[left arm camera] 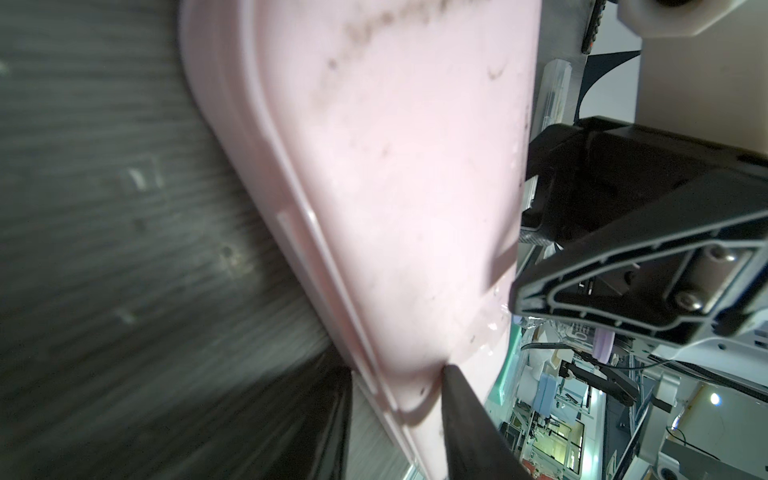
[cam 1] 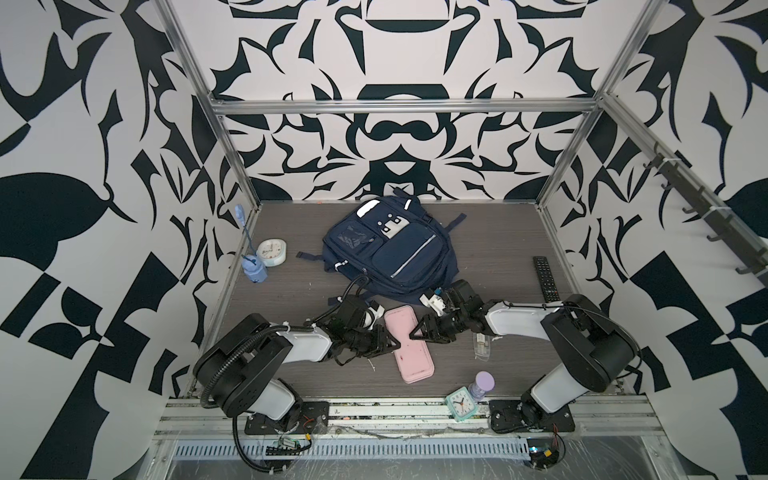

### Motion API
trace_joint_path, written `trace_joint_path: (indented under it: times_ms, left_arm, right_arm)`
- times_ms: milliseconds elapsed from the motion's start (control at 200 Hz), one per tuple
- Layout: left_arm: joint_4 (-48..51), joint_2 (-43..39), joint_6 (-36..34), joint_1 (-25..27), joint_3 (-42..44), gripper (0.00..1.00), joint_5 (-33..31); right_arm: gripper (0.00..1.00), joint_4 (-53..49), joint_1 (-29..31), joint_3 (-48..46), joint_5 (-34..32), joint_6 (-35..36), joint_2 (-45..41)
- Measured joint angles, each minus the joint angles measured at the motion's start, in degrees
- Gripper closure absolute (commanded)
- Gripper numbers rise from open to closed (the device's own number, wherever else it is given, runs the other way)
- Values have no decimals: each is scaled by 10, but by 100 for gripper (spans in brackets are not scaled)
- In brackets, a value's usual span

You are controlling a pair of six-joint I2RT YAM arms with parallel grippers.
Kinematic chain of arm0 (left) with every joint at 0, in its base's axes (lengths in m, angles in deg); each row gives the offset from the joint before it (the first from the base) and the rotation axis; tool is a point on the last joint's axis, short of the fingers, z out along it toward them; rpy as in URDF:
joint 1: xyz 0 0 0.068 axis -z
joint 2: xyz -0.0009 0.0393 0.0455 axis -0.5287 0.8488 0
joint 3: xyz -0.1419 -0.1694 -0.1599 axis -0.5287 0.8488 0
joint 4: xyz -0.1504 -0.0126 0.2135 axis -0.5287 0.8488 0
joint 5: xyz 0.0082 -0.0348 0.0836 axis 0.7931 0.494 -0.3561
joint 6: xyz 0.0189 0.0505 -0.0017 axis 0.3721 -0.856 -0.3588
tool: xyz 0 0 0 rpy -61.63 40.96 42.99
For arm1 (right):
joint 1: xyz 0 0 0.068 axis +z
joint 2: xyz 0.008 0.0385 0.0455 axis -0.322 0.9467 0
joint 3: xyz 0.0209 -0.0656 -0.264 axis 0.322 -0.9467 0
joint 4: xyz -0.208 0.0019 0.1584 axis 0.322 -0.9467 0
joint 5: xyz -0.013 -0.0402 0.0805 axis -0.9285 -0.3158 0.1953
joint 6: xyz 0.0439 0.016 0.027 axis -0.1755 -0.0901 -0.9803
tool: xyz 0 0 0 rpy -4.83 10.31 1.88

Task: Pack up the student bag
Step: 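Lift the pink pencil case with both grippers toward the backpack, then release the case with the left gripper and grasp the backpack's top opening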

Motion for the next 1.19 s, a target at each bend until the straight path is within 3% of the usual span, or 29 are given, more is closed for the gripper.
trace_joint_path:
  times_ms: [735, 1195]
  left_arm:
    - [-13, -17, 11, 1, 15, 49, 5]
    - [31, -48, 1, -7, 19, 47, -3]
  right_arm:
    - [48, 58, 23, 13, 44, -30, 22]
    - [68, 25, 28, 31, 32, -10, 18]
